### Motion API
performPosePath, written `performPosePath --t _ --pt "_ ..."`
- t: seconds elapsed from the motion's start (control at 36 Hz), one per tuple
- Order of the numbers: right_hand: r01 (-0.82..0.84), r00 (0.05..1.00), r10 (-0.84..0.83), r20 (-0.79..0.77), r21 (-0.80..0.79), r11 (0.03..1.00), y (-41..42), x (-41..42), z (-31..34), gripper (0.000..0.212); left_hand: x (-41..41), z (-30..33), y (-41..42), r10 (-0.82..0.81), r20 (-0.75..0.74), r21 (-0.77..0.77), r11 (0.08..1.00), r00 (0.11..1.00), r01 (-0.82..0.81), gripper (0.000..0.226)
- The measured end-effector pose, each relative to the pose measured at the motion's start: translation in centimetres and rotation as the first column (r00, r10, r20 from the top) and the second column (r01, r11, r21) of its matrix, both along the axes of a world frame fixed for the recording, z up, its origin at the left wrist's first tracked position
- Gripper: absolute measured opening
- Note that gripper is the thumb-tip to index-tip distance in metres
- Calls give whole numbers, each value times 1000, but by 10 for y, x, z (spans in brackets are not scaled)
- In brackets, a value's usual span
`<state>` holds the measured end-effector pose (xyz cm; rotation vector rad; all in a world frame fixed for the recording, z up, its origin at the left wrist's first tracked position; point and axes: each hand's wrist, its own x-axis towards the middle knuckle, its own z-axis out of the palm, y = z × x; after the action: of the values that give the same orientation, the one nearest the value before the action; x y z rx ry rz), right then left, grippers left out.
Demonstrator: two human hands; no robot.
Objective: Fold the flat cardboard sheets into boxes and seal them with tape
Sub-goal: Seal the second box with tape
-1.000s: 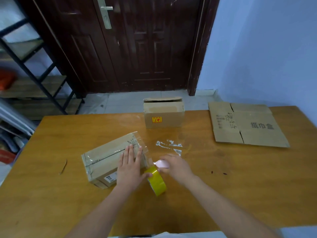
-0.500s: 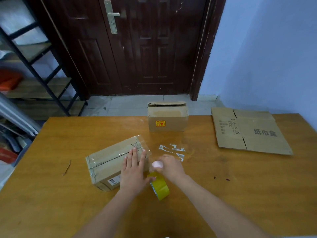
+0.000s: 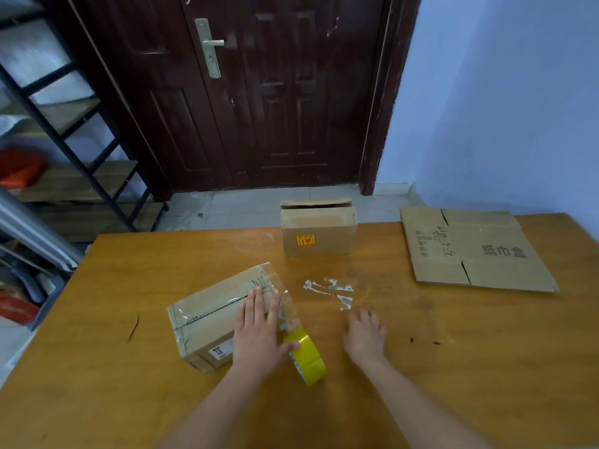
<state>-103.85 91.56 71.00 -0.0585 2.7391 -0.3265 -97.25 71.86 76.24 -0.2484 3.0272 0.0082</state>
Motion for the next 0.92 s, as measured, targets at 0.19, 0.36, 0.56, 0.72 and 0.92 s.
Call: performPosePath --t 0.19,0.36,0.56,0.72,0.92 --pt "3 991 76 112 -583 813 -62 6 15 45 -4 -9 -7 -43 -59 38 998 997 46 121" --pt "287 945 -38 324 -768 572 -73 14 2 20 -3 -8 -11 -94 -22 -41 995 995 93 103" --pt "352 926 -58 372 -800 486 -72 19 7 21 -14 10 -17 -45 -137 -15 999 990 43 56" --pt "327 940 -74 332 -821 468 -69 25 6 21 -26 5 -9 2 -191 -38 999 982 -9 44" --pt "306 950 -100 295 -825 474 -68 29 6 25 -29 -5 -9 16 -302 -18 1000 953 -23 38"
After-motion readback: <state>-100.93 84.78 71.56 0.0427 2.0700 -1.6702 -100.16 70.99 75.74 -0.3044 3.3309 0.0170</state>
